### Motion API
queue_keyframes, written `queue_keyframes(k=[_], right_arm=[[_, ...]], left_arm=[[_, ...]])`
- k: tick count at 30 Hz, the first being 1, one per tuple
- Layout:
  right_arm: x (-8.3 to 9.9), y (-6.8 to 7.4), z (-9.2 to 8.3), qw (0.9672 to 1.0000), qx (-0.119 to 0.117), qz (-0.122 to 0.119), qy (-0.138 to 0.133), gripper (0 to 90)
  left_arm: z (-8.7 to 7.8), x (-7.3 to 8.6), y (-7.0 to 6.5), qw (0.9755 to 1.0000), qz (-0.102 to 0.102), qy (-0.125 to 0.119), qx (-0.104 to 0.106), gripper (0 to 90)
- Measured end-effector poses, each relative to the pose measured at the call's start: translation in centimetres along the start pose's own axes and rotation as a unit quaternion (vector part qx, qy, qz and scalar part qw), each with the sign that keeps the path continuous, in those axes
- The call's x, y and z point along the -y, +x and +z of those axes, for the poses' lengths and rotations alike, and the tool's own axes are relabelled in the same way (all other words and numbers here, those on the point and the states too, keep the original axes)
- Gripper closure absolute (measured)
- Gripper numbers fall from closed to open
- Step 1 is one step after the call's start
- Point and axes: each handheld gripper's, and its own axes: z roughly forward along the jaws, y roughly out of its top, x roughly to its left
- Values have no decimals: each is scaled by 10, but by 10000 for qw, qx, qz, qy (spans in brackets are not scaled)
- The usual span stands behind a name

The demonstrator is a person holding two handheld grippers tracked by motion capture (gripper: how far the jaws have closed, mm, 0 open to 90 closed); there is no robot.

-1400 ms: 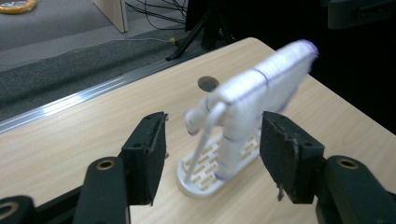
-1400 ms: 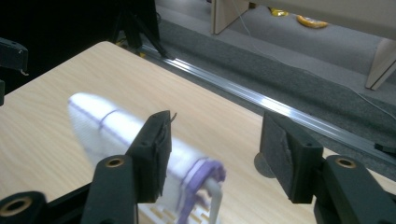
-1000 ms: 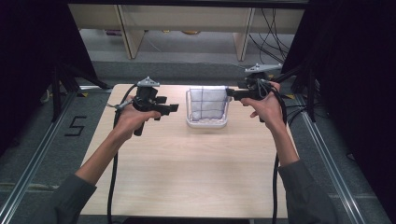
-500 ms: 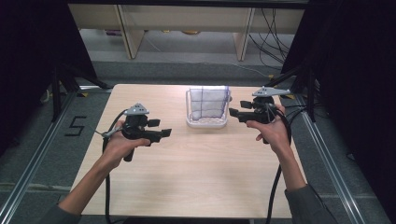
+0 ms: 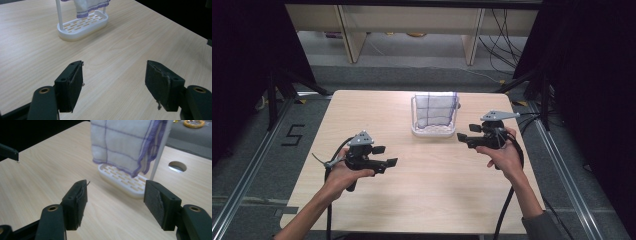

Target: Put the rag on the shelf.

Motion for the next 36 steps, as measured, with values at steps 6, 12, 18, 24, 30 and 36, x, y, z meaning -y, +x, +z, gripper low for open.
queue_keyframes(k=[6,12,18,24,30,36], right_arm=[[14,8,3,9998,-94,-129,118,360],[30,20,2,9999,-67,-118,40,340],[49,34,1,9996,-118,-215,142,314],[70,51,3,9994,-285,-5,192,307],[91,61,9,9981,-406,115,444,285],[109,72,11,9956,-575,54,740,228]], left_arm=[[0,22,-2,10000,-68,46,43,306],[-1,39,-4,9999,-102,66,87,307],[-2,52,-7,9999,-119,76,32,260],[-5,64,-12,9999,-137,60,2,230],[-8,78,-19,9999,-55,140,-2,216],[-7,89,-26,9992,256,299,-111,195]])
